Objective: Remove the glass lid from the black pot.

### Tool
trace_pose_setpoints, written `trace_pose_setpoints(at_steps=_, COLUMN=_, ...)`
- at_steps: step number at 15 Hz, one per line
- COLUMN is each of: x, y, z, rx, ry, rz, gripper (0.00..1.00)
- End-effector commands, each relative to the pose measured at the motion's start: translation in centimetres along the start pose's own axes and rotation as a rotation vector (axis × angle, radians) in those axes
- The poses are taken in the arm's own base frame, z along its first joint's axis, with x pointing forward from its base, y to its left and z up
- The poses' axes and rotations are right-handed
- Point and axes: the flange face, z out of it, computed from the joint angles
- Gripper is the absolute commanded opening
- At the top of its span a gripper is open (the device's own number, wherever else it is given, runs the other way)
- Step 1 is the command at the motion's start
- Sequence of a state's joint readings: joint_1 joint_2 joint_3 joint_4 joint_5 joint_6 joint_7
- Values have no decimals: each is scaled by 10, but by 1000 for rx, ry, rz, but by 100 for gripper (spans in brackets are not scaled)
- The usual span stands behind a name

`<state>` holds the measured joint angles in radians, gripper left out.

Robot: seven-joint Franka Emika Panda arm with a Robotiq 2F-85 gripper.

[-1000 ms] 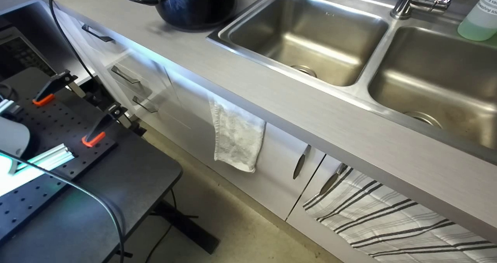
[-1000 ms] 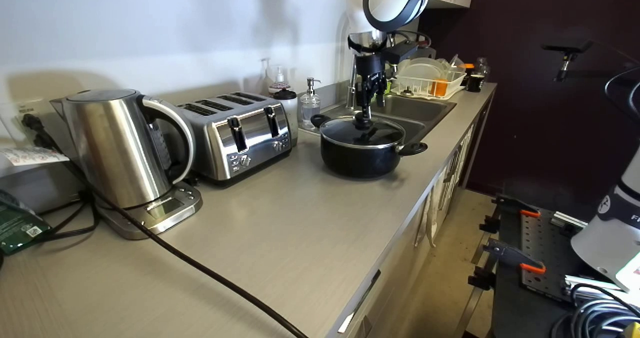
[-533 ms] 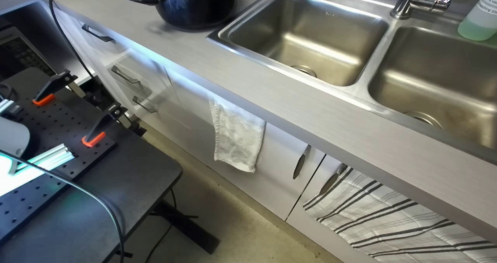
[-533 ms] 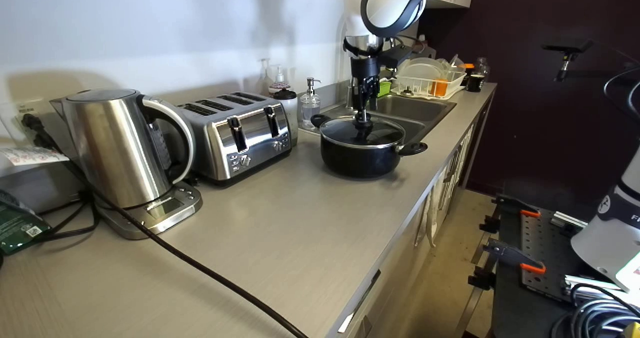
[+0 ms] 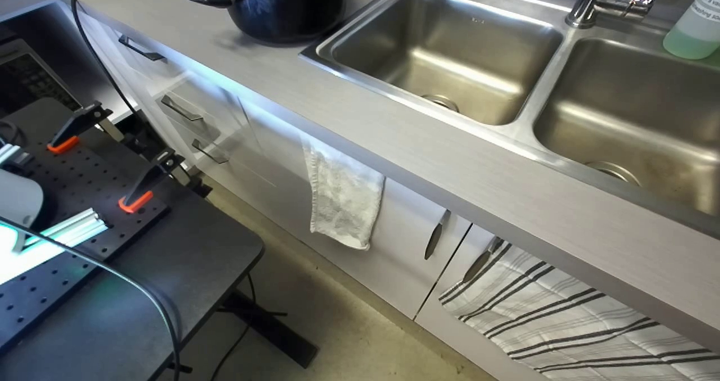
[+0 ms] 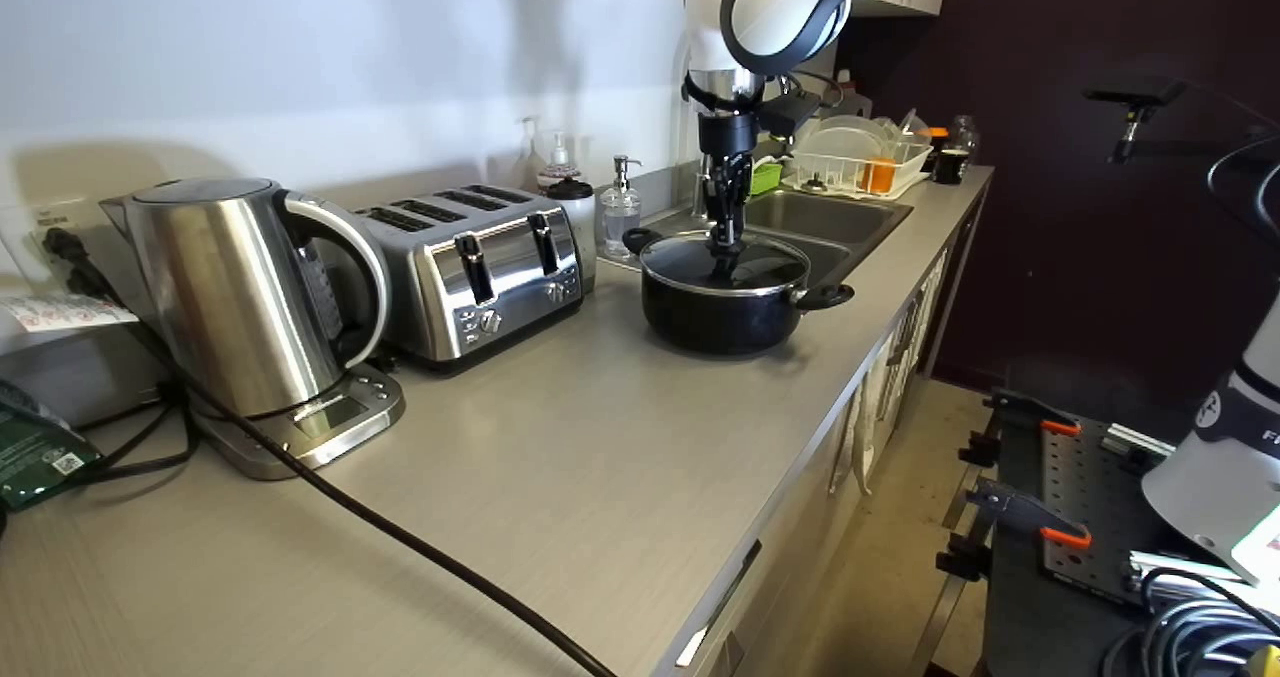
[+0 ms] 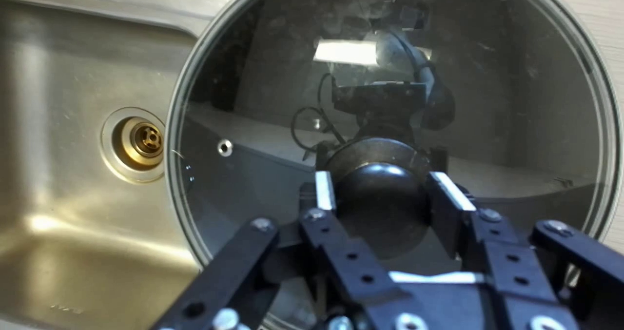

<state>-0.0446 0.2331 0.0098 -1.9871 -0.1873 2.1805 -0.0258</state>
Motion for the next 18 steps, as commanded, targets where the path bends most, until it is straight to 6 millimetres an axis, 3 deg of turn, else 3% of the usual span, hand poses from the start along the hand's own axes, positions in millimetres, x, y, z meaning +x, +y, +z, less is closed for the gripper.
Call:
trace_pose_setpoints(at_steps=1, x=1, y=4, z=-3, rx=1, ry=21, rz=-22, gripper=24)
trace_pose_setpoints(at_steps=11, x=-24, y=2, z=-34, rx=10, ry=87, rz=-45, gripper=24)
trace_pose_setpoints(at_steps=18, x=-47, y=1, z=-40, rx=7, ry=92, rz=-76, gripper=24)
